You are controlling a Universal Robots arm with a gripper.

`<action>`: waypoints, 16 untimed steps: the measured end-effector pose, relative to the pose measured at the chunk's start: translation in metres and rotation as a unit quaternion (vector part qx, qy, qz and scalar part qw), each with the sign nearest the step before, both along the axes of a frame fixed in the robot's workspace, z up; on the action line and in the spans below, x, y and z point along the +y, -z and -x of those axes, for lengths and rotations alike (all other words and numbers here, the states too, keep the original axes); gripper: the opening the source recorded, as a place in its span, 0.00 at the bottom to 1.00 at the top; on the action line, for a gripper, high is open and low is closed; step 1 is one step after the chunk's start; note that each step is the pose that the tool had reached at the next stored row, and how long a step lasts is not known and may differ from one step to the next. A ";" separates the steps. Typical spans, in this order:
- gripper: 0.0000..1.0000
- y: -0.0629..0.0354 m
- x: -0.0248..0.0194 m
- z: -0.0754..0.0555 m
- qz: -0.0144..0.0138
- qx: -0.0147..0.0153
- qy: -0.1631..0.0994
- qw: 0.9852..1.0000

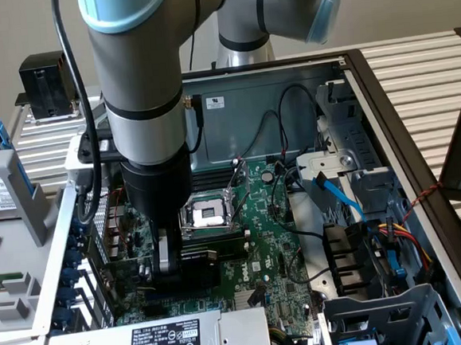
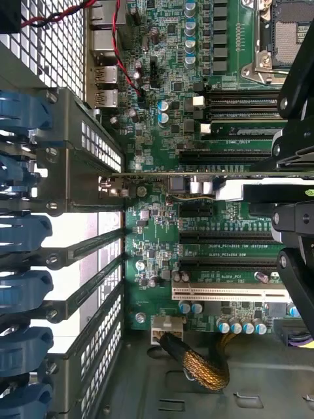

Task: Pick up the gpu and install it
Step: 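Insert the gpu into the slot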

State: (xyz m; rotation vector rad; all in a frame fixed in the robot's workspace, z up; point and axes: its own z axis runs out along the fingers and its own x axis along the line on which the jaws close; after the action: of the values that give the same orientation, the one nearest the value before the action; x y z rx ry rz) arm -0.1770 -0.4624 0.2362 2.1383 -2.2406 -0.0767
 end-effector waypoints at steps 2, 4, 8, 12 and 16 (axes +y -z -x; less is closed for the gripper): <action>0.27 -0.0009 0.0000 0.002 0.000 0.001 0.001 1.000; 0.35 -0.0030 0.0000 0.001 0.000 0.000 0.000 1.000; 0.48 -0.0120 0.0000 0.001 0.000 0.000 0.000 1.000; 0.48 -0.0297 0.0000 0.001 0.001 0.000 0.000 1.000; 0.48 -0.0479 0.0000 0.002 0.001 0.000 0.001 1.000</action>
State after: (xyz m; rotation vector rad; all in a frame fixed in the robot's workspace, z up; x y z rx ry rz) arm -0.1786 -0.4625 0.2841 2.1343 -2.2419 -0.0749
